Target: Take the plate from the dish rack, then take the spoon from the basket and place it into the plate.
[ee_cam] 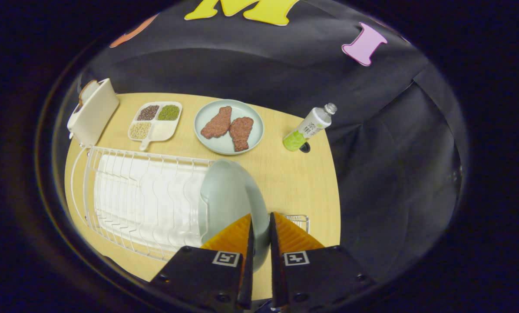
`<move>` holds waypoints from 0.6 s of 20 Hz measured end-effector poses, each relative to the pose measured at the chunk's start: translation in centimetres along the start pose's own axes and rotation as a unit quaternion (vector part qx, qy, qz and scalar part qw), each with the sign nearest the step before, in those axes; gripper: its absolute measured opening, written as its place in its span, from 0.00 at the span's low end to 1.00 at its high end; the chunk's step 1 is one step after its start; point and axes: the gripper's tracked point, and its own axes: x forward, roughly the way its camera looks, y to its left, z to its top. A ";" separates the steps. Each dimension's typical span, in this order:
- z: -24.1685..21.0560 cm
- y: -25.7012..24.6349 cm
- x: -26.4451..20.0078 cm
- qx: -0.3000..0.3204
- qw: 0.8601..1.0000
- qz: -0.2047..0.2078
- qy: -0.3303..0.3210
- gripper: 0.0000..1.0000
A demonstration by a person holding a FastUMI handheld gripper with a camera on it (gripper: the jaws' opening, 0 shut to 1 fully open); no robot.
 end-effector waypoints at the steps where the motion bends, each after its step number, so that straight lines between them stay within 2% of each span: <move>1: -0.1 0.1 -0.3 -0.006 1.000 -0.006 -0.001 0.22; 4: -0.4 0.0 -1.1 -0.022 0.999 -0.048 -0.003 0.18; 7: -0.1 0.0 -2.2 -0.009 0.997 -0.080 -0.017 0.13; 9: 0.3 -0.9 -3.2 -0.003 0.993 -0.116 -0.033 0.13; 12: 0.7 -0.5 -5.1 0.006 0.991 -0.123 -0.054 0.12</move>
